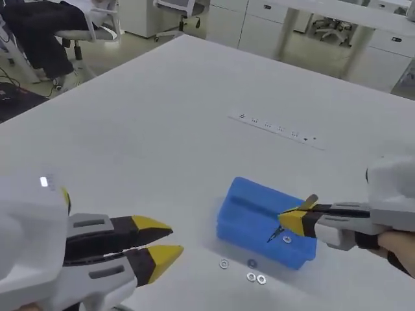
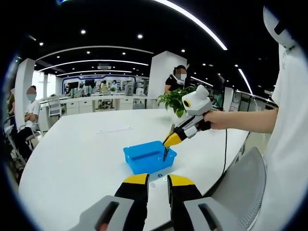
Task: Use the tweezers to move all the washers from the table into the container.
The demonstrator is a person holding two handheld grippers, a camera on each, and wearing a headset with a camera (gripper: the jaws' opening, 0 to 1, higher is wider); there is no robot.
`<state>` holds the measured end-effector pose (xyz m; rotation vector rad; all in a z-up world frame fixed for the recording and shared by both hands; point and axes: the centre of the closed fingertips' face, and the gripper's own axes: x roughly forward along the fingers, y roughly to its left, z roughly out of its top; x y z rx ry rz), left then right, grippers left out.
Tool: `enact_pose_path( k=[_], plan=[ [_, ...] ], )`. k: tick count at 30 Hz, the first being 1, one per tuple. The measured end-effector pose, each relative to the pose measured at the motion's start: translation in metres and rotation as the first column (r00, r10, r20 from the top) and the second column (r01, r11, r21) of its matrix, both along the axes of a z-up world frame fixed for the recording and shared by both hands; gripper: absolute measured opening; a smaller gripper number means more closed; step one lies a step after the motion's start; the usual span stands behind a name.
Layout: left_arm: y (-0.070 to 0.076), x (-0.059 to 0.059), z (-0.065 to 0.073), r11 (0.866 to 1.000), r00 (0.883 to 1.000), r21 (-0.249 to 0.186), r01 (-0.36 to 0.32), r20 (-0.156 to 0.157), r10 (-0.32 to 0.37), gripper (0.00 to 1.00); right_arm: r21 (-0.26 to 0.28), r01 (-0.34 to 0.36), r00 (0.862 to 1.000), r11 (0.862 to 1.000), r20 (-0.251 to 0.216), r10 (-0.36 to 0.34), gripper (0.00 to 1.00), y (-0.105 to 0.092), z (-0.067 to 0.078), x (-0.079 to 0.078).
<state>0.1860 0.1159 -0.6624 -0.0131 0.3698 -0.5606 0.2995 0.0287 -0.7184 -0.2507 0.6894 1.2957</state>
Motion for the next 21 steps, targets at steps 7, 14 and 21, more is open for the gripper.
enact_pose_path(
  k=[7,14,21],
  plan=[
    [-0.001,0.000,0.002,1.000,1.000,0.007,-0.002,0.004,0.002,0.30,-0.071,-0.016,1.000,0.997,-0.020,0.015,0.03,-0.007,-0.036,-0.009],
    [0.004,-0.003,0.003,0.998,0.998,-0.033,-0.056,-0.019,0.056,0.77,-0.080,0.007,1.000,0.997,-0.022,-0.008,0.03,-0.013,-0.044,-0.008],
    [0.014,-0.003,0.008,0.996,0.997,-0.024,-0.081,-0.012,0.081,0.99,-0.093,0.040,0.999,0.995,-0.001,-0.040,0.03,-0.016,-0.050,-0.008]
  ],
)
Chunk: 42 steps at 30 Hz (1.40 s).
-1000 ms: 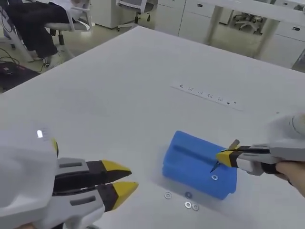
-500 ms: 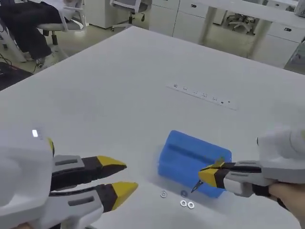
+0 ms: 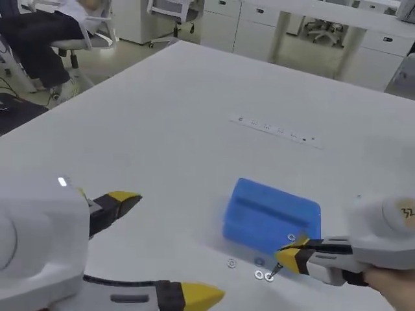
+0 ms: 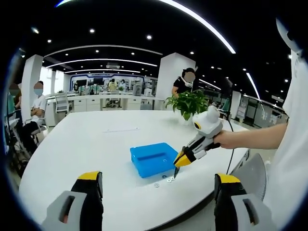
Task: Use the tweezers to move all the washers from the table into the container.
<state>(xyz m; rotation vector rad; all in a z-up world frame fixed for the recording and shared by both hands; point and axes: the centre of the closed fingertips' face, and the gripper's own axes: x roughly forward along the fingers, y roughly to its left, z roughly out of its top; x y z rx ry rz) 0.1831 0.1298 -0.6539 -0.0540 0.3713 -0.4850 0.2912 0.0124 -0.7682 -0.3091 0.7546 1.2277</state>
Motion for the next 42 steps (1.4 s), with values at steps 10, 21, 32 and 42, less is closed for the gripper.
enact_pose_path(
  k=[10,21,32,42],
  plan=[
    [0.012,-0.001,0.003,1.000,1.000,-0.007,0.021,0.019,-0.021,0.99,-0.007,0.032,0.999,0.999,0.019,-0.031,0.03,0.002,-0.005,-0.002],
    [0.024,-0.004,0.000,0.999,0.999,-0.007,0.036,0.020,-0.036,0.99,-0.022,0.043,0.997,0.999,0.072,-0.042,0.03,0.009,-0.005,-0.008],
    [0.031,-0.005,0.001,0.999,0.999,-0.021,0.035,0.032,-0.035,0.96,0.043,0.148,0.988,0.988,0.026,-0.150,0.02,0.000,-0.002,-0.008],
    [0.032,-0.008,0.000,0.999,0.999,-0.024,0.037,0.031,-0.036,0.96,0.178,0.212,0.977,0.961,-0.010,-0.214,0.02,0.002,0.045,-0.003]
  ],
)
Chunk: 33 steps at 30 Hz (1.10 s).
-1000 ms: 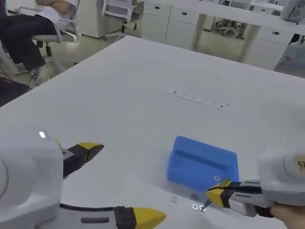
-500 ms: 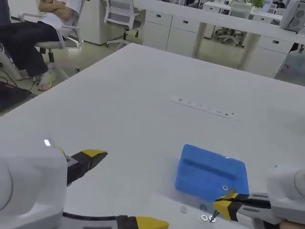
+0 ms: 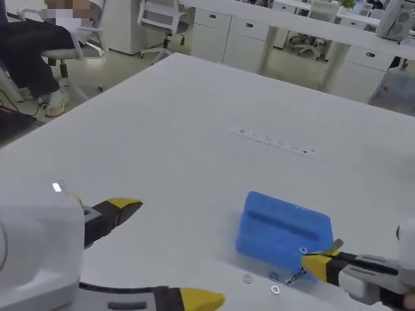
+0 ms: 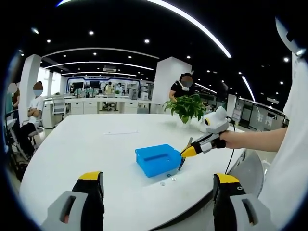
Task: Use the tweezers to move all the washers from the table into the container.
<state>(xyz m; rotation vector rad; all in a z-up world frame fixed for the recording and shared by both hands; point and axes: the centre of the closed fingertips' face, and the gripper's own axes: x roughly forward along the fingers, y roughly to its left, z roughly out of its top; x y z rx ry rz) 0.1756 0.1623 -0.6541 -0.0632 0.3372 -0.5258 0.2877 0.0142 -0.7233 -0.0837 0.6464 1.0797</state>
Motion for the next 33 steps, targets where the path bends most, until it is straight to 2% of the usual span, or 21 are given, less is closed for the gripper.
enact_pose_path(
  k=[4,7,11,15,18,21,24,27,31,33],
  plan=[
    [0.001,0.001,0.002,1.000,1.000,-0.002,-0.003,0.007,0.003,0.96,0.050,0.019,1.000,0.999,0.024,-0.020,0.02,0.005,0.020,0.013],
    [0.001,0.001,0.004,1.000,1.000,-0.003,-0.004,0.012,0.004,0.96,0.069,0.037,0.999,0.997,0.031,-0.039,0.02,0.009,0.027,0.026],
    [0.003,0.000,0.003,1.000,1.000,0.001,-0.005,0.012,0.005,0.96,0.102,0.089,0.995,0.991,0.026,-0.092,0.02,0.012,0.030,0.046],
    [0.007,-0.001,0.004,1.000,1.000,-0.001,-0.013,0.014,0.013,0.96,0.102,0.141,0.990,0.985,0.001,-0.142,0.02,0.013,0.022,0.066],
    [0.010,-0.003,0.004,1.000,1.000,-0.003,-0.022,0.016,0.022,0.95,0.067,0.160,0.987,0.985,-0.004,-0.160,0.02,0.012,0.013,0.077],
    [0.013,-0.005,0.004,1.000,0.999,-0.002,-0.031,0.018,0.031,0.95,0.000,0.177,0.984,0.984,-0.016,-0.177,0.02,0.009,-0.003,0.085],
    [0.016,-0.006,0.004,0.999,0.999,-0.003,-0.039,0.017,0.039,0.95,-0.045,0.181,0.982,0.982,-0.039,-0.183,0.02,0.007,-0.017,0.088],
    [0.017,-0.007,0.004,0.999,0.999,0.000,-0.046,0.018,0.046,0.95,-0.078,0.169,0.984,0.983,-0.040,-0.172,0.02,0.007,-0.026,0.088],
    [0.018,-0.007,0.004,0.999,0.998,-0.004,-0.053,0.017,0.053,0.94,-0.120,0.144,0.988,0.982,-0.031,-0.149,0.02,0.009,-0.036,0.086],
    [0.019,-0.008,0.004,0.998,0.998,-0.001,-0.055,0.016,0.055,0.94,-0.150,0.116,0.993,0.982,-0.002,-0.117,0.02,0.010,-0.038,0.085]
  ],
)
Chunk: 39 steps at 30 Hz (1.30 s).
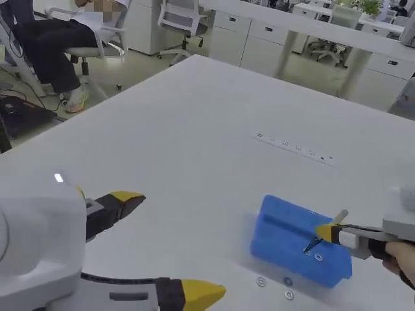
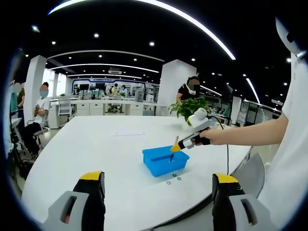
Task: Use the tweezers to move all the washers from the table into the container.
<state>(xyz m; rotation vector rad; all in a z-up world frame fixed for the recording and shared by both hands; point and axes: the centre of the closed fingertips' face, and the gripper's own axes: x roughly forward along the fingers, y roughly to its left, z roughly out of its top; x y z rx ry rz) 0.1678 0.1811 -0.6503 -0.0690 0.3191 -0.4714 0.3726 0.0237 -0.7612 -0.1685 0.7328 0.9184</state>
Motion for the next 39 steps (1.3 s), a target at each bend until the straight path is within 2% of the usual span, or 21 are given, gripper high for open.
enact_pose_path(
  k=[3,10,14,19,24,28,30,35,39],
  plan=[
    [0.000,0.000,0.000,1.000,1.000,0.001,0.000,-0.002,0.000,0.94,-0.005,-0.015,1.000,1.000,0.004,0.015,0.02,0.004,-0.001,-0.002],
    [-0.001,0.000,0.000,1.000,1.000,0.003,-0.001,-0.002,0.001,0.94,-0.059,-0.045,0.998,0.997,0.037,0.047,0.03,0.003,-0.005,-0.003],
    [-0.002,0.000,0.000,1.000,1.000,0.009,0.005,-0.006,-0.005,0.94,-0.068,-0.055,0.997,0.996,0.059,0.059,0.03,0.001,-0.002,-0.004],
    [-0.004,0.000,-0.001,1.000,1.000,0.013,0.012,-0.010,-0.012,0.94,-0.038,-0.056,0.995,0.998,0.083,0.059,0.03,-0.003,0.011,-0.008],
    [-0.008,0.000,0.000,1.000,1.000,0.012,0.023,-0.013,-0.023,0.94,0.015,-0.063,0.990,0.998,0.128,0.060,0.03,-0.005,0.035,-0.020],
    [-0.012,0.001,-0.001,0.999,0.999,0.011,0.035,-0.016,-0.035,0.94,0.086,-0.086,0.984,0.993,0.166,0.071,0.02,0.000,0.057,-0.037],
    [-0.015,0.001,-0.001,0.999,0.999,0.009,0.044,-0.017,-0.044,0.94,0.102,-0.099,0.983,0.990,0.165,0.081,0.02,0.002,0.061,-0.048],
    [-0.019,0.002,-0.003,0.998,0.998,0.016,0.061,-0.023,-0.061,0.94,0.126,-0.127,0.982,0.984,0.153,0.107,0.02,0.007,0.059,-0.065],
    [-0.020,0.003,-0.002,0.998,0.998,0.013,0.068,-0.019,-0.067,0.94,0.115,-0.136,0.987,0.984,0.102,0.124,0.02,0.009,0.039,-0.074]
  ],
)
